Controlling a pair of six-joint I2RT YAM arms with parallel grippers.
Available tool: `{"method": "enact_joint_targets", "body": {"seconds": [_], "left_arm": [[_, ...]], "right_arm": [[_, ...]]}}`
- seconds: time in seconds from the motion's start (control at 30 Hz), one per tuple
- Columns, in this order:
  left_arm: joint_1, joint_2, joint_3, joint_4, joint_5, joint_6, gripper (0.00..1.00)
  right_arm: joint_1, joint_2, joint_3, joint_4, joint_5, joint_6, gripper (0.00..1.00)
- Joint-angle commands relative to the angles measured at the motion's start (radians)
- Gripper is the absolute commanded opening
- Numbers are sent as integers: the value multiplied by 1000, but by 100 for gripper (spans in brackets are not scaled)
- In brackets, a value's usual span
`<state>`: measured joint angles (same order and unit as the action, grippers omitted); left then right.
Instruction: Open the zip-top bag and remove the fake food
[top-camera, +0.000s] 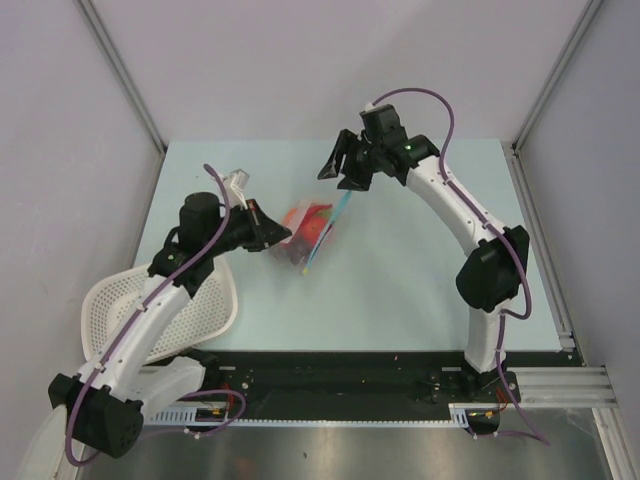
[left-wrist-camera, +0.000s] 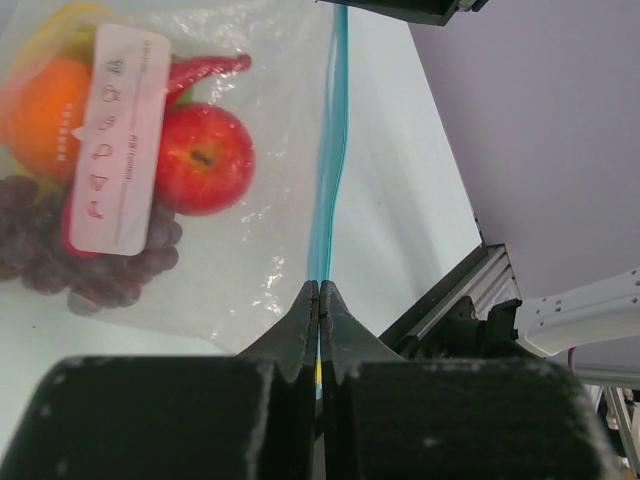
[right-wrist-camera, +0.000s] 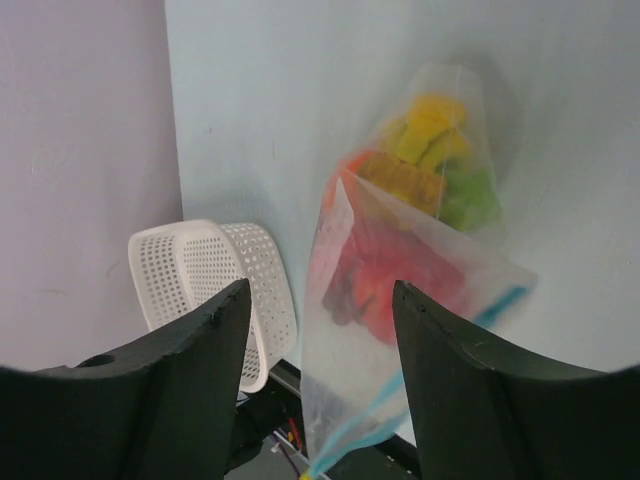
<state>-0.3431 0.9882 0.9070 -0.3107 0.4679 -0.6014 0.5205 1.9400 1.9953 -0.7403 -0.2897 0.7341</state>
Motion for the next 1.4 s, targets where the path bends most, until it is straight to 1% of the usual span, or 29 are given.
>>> {"method": "enact_joint_targets", "body": {"seconds": [0.0,0.03,0.1,0.17,0.2,0.23,0.27,0.3,0.33,0.37,0.4,0.43,0.47,0.5,0.53,0.57,0.63,0.67,0.7,0.73,0.77,0.8,0.87,0.9,1.0,1.03,1.07,1.17,1.37], "left_arm": [[-13,-8,36,10,-18,18,0],[-14,-3,35,16,-17,20,0],[-19,9,26,33,-9,20,0],[-36,53,36,50,-18,40,0],[-65,73,73,6,-37,75,4],[-83,120,95,-13,-54,92,7],[-126,141,133,-27,-83,109,17],[-151,165,147,-21,-86,127,22],[-174,206,156,-7,-97,132,27],[-213,236,164,16,-104,134,27],[-223,266,165,68,-100,129,27],[-226,300,174,76,-83,121,26],[-231,384,212,73,-59,117,20],[-237,418,236,65,-31,118,18],[-244,452,260,49,-29,127,17],[-264,489,304,29,-31,152,16],[-284,503,332,22,-38,167,16],[-301,507,339,30,-37,172,16],[-307,510,337,35,-34,170,16],[-321,514,339,36,-29,170,16],[-327,520,339,38,-23,169,16],[-336,533,339,39,-20,169,16],[-356,549,342,41,-11,167,15],[-362,561,345,42,-8,166,15],[-384,560,349,30,5,170,15],[-390,552,351,22,3,173,15],[-390,544,346,12,0,178,15],[-392,512,323,7,-18,184,16],[-392,472,300,-18,-35,192,16]], "right_arm": [[3,16,16,-16,43,22,61],[6,14,-6,-19,50,22,60],[4,7,-36,-19,61,13,62],[-11,-41,-110,-47,139,-13,71],[-33,-70,-146,-44,162,-31,81],[-46,-113,-167,-80,231,-41,86],[-63,-139,-214,-99,263,-47,91],[-107,-166,-258,-99,276,-48,98],[-132,-229,-306,-79,267,-51,99],[-163,-261,-408,-80,262,-45,100],[-219,-294,-459,-77,250,-29,100],[-249,-362,-516,-71,242,-24,100],[-267,-386,-592,-71,235,-24,100],[-304,-415,-631,-88,225,-28,100],[-316,-461,-668,-88,221,-36,100],[-327,-489,-752,-84,221,-44,100],[-373,-532,-837,-38,189,-59,100],[-390,-582,-889,4,161,-71,89],[-401,-599,-973,87,115,-75,82],[-419,-607,-1012,132,81,-99,77],[-421,-589,-1033,163,48,-110,64],[-421,-567,-1061,214,-16,-125,57],[-409,-527,-1086,261,-64,-156,44],[-407,-498,-1105,338,-121,-157,43],[-405,-475,-1194,496,-210,-124,44],[-401,-474,-1233,525,-219,-115,46],[-389,-472,-1247,551,-226,-111,50],[-369,-437,-1287,636,-243,-128,52],[-343,-383,-1363,783,-272,-131,48]]}}
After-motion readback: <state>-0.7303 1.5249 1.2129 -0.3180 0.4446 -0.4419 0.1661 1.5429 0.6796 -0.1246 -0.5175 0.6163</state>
